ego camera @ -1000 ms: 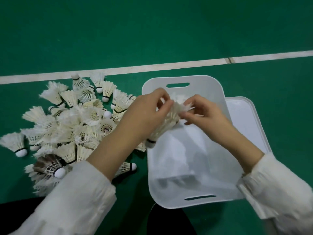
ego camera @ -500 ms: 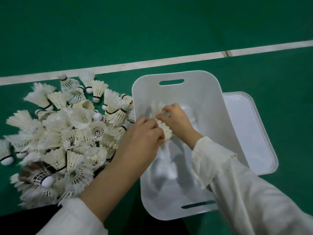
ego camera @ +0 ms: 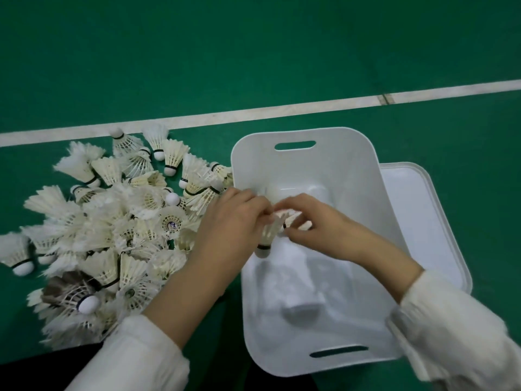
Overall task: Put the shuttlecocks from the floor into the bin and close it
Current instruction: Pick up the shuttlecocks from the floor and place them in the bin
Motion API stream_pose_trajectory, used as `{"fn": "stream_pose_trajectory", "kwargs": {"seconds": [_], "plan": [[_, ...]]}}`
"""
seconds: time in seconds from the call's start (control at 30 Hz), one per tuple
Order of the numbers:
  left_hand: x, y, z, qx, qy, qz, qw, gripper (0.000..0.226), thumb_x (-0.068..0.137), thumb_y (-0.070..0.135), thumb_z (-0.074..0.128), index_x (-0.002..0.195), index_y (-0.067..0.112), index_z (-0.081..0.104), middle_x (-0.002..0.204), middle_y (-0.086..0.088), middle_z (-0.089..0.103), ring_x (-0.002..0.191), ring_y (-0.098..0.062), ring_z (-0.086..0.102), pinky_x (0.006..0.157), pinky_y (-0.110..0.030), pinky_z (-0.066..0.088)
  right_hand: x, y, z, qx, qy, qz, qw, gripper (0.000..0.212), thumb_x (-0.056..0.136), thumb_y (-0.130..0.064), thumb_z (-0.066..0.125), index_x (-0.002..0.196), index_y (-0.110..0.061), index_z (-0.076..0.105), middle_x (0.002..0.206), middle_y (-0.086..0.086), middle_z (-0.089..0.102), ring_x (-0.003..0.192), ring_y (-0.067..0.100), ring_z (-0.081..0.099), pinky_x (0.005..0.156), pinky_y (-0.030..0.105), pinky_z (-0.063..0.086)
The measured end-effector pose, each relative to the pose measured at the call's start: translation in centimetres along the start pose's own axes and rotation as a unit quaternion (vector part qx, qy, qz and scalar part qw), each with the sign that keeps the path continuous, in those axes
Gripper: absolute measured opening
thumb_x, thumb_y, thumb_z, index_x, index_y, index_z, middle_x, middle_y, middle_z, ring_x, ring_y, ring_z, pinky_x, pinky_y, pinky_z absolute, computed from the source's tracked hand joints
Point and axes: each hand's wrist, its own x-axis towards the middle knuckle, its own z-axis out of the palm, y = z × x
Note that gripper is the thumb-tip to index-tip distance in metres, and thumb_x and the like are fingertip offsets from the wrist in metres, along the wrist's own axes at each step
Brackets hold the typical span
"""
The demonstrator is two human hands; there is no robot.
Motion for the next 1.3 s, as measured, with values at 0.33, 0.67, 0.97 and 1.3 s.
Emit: {"fn": "stream_pose_trajectory", "kwargs": {"seconds": [0.33,0.67,0.97,1.3], "plan": [[-1.7,-4.5,-3.8,0.051,-0.075,-0.150,0.984,0.025,0.095,0.039,0.042,0.100,0.019,0.056,0.095,0.001,0.061,0.081,-0.018,0.057,0.072,-0.038,0.051,2.8,5.4,-1.0,-0.116,0.256,0.138,0.950,0.016,0.090,-0.022,0.055,0.093,-0.008,0.062,0.099,0.015,0.060,0.088,0.033,0.058,0.074,0.033,0.041],[-2.9,-7.7,-2.8,0.161,-0.235,-0.079,0.955,0.018,0.094,0.029,0.039,0.096,0.018,0.054,0.094,0.000,0.057,0.081,-0.019,0.054,0.062,-0.031,0.044,7.7,5.8,2.1,-0.160,0.195,0.169,0.953,0.022,0.092,-0.020,0.047,0.105,-0.006,0.059,0.111,0.018,0.060,0.103,0.036,0.055,0.080,0.035,0.042],[-5.1,-8.9,-2.8,0.120,-0.198,-0.109,0.967,0.020,0.094,0.031,0.041,0.098,0.019,0.056,0.093,0.002,0.059,0.081,-0.016,0.055,0.064,-0.032,0.047,3.4,-0.2,-0.2,-0.311,0.153,0.093,0.933,0.033,0.092,-0.017,0.046,0.124,-0.013,0.052,0.126,0.012,0.050,0.117,0.032,0.045,0.092,0.039,0.040],[-13.1,-10.9,-6.2,-0.002,-0.106,-0.272,0.956,0.017,0.092,0.025,0.048,0.101,0.014,0.059,0.096,-0.005,0.065,0.082,-0.024,0.059,0.073,-0.038,0.051,0.3,-15.7,7.2,-0.445,0.017,-0.145,0.884,0.027,0.091,-0.013,0.045,0.116,-0.012,0.055,0.116,0.009,0.051,0.111,0.027,0.045,0.090,0.041,0.045]]}}
